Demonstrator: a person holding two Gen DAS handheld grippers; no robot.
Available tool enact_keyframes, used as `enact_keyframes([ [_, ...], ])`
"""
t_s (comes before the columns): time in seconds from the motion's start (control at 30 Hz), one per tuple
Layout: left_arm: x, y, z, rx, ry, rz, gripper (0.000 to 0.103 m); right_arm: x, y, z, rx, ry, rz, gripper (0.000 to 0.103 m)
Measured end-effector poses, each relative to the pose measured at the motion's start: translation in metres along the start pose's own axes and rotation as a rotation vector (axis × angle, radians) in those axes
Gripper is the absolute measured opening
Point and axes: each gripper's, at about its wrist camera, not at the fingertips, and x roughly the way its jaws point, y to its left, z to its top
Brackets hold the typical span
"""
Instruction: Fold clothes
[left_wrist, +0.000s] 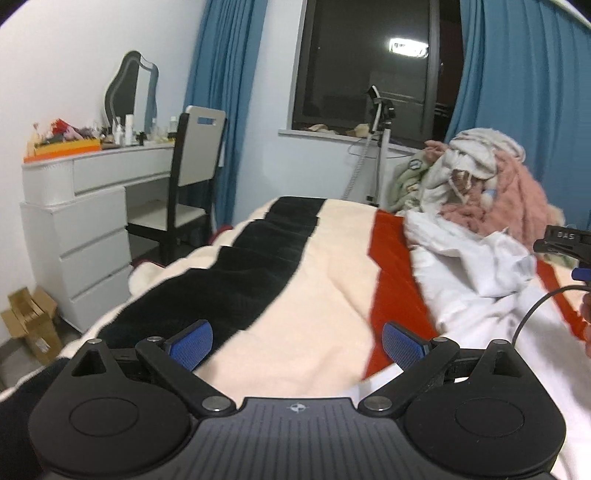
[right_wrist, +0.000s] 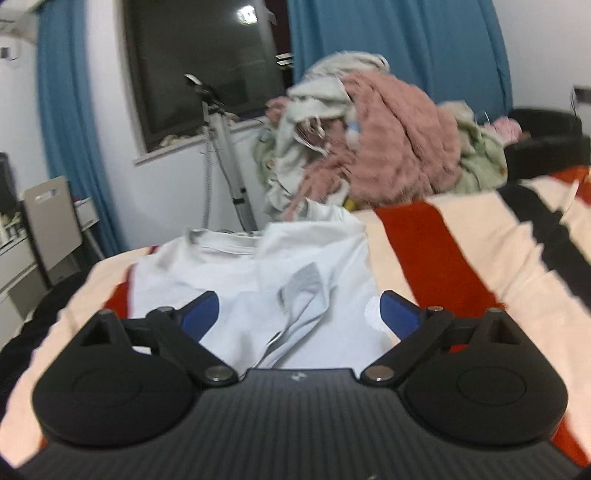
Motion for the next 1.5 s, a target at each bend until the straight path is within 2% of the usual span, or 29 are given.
enact_keyframes([
  [0.23,-0.036,-0.002,0.005,-0.010,-0.006,-0.070,0.100,-0.151,0.014,-0.003,-0.087,-0.063,0.089,0.095],
  [0.43,-0.074,0.004,0.006,-0.049,0.028,-0.124,0.100,-0.275,0.018,-0.036,-0.088,-0.075,0.130,0.095],
  [0.5,-0.084,0.010,0.006,-0.098,0.053,-0.120,0.100,-0.307,0.017,-0.049,-0.075,-0.069,0.135,0.095],
  [0.6,-0.090,0.033,0.007,-0.241,0.081,-0.075,0.100,-0.342,0.007,-0.065,-0.041,-0.074,0.131,0.095],
  [0.73,-0.079,0.067,0.001,-0.442,0.164,-0.062,0.095,-0.352,-0.011,-0.074,0.012,-0.048,0.108,0.095],
  [0.87,-0.059,0.078,-0.013,-0.504,0.262,-0.067,0.084,-0.345,-0.028,-0.070,0.044,-0.016,0.078,0.095],
  [0.93,-0.050,0.078,-0.019,-0.516,0.291,-0.085,0.076,-0.344,-0.042,-0.062,0.066,-0.024,0.044,0.095],
  [1.0,-0.042,0.073,-0.025,-0.508,0.298,-0.088,0.073,-0.345,-0.061,-0.058,0.132,-0.036,0.003,0.095],
  [1.1,-0.031,0.067,-0.029,-0.487,0.298,-0.076,0.060,-0.345,-0.085,-0.057,0.242,-0.033,-0.011,0.095],
  [1.17,-0.024,0.061,-0.032,-0.457,0.313,-0.050,0.034,-0.342,-0.091,-0.061,0.279,-0.012,0.005,0.095],
  [1.23,-0.022,0.056,-0.034,-0.402,0.331,-0.019,0.017,-0.338,-0.090,-0.064,0.282,0.011,0.023,0.095],
  [1.3,-0.028,0.055,-0.036,-0.400,0.326,-0.032,0.008,-0.336,-0.087,-0.065,0.250,0.027,0.032,0.095],
  [1.37,-0.040,0.055,-0.032,-0.403,0.294,-0.054,0.006,-0.337,-0.087,-0.064,0.245,0.023,0.022,0.095],
  [1.5,-0.084,0.043,-0.017,-0.320,0.152,-0.112,0.005,-0.341,-0.095,-0.060,0.290,0.009,0.026,0.095],
])
